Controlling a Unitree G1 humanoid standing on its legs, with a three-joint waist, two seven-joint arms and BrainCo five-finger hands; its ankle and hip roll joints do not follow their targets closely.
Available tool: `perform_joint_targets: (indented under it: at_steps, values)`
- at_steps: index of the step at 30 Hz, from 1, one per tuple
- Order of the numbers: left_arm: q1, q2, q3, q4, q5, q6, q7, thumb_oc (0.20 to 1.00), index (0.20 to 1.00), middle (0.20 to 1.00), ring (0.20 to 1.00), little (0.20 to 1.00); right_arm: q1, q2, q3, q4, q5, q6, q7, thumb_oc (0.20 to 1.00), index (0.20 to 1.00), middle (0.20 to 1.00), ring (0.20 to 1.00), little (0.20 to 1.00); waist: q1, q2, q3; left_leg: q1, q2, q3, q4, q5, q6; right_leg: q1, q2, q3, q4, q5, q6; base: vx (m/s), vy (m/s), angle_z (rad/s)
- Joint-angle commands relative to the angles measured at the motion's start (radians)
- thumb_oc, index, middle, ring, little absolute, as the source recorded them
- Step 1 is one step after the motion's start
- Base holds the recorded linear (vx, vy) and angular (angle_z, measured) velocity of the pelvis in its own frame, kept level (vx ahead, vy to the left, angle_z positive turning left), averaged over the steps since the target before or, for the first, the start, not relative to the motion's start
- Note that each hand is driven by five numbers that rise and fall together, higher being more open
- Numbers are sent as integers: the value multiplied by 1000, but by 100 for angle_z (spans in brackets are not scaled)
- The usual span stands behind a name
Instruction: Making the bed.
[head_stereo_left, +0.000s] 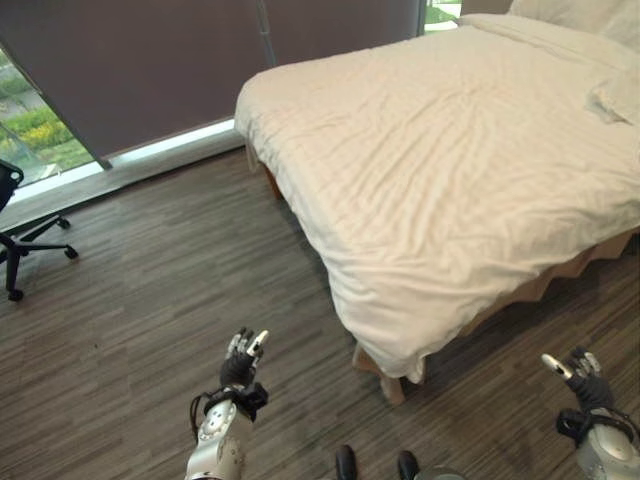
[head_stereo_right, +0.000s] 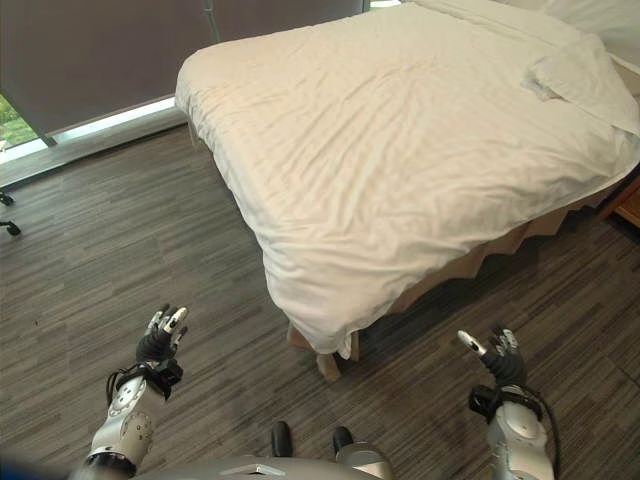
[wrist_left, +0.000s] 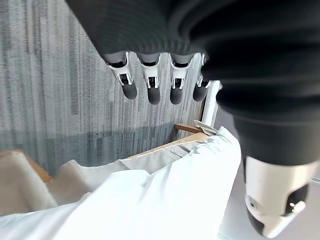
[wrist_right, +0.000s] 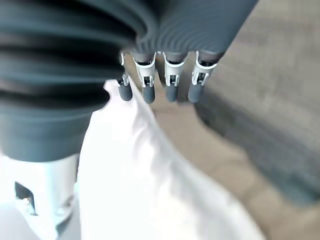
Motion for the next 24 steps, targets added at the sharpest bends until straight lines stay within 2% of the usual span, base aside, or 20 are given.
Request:
perform_joint_targets:
  at_steps: [1,2,4,7,19,20,21,22,24]
  values:
    - [-41,36,30,21,18,-41,-23,1000,1000,1000,1000,1000,-30,14,-12,-44,115,-75,30,1000,1000,1000,1000,1000,7,-37,-18,64,-5,9,12,-97,-7,-31,-72,-31,60,31,70,0,0,0]
    - [-65,33,114,-147,-29,-124,80,1000,1000,1000,1000,1000,-45,25,-36,-171,110,-112,-109,1000,1000,1000,1000,1000,93,-72,125,-42,69,27,201,-130,-46,-76,-127,-154,120,14,72,-22,-33,0]
    - [-64,47,101,-145,2,-117,67,1000,1000,1000,1000,1000,-45,24,-41,-170,115,-110,-109,1000,1000,1000,1000,1000,90,-60,118,-40,73,49,181,-118,-49,-74,-119,-168,120,13,71,-17,-29,20]
    - [-51,50,112,-147,5,-112,73,1000,1000,1000,1000,1000,-50,24,-38,-169,123,-100,-101,1000,1000,1000,1000,1000,82,-46,91,-14,59,10,99,-84,-48,-71,-101,-175,105,9,61,59,-8,24]
    - [-4,48,129,-149,-3,-98,81,1000,1000,1000,1000,1000,-144,20,50,-196,193,-75,-57,1000,1000,1000,1000,1000,130,-45,80,35,44,0,15,-63,-43,-39,-104,-185,59,14,68,55,36,9]
    - [0,49,123,-148,3,-96,80,1000,1000,1000,1000,1000,-156,19,61,-201,190,-73,-54,592,592,592,592,592,135,-45,79,33,42,-1,12,-63,-42,-41,-106,-186,53,19,71,23,50,5]
    - [1,49,123,-148,3,-96,80,1000,1000,1000,1000,1000,-156,19,61,-201,190,-73,-54,344,344,344,344,344,135,-46,78,33,42,-1,12,-63,-42,-41,-106,-186,52,20,72,27,45,5]
    - [4,50,119,-148,5,-93,76,1000,1000,1000,1000,1000,-166,15,72,-208,186,-71,-49,200,200,200,200,200,139,-46,77,32,40,0,12,-65,-42,-40,-107,-188,46,23,74,17,27,4]
    - [7,46,111,-148,0,-93,67,1000,1000,1000,1000,1000,-183,9,101,-211,199,-65,-20,200,200,200,200,200,145,-48,78,28,37,0,12,-66,-40,-40,-110,-191,38,28,77,18,37,2]
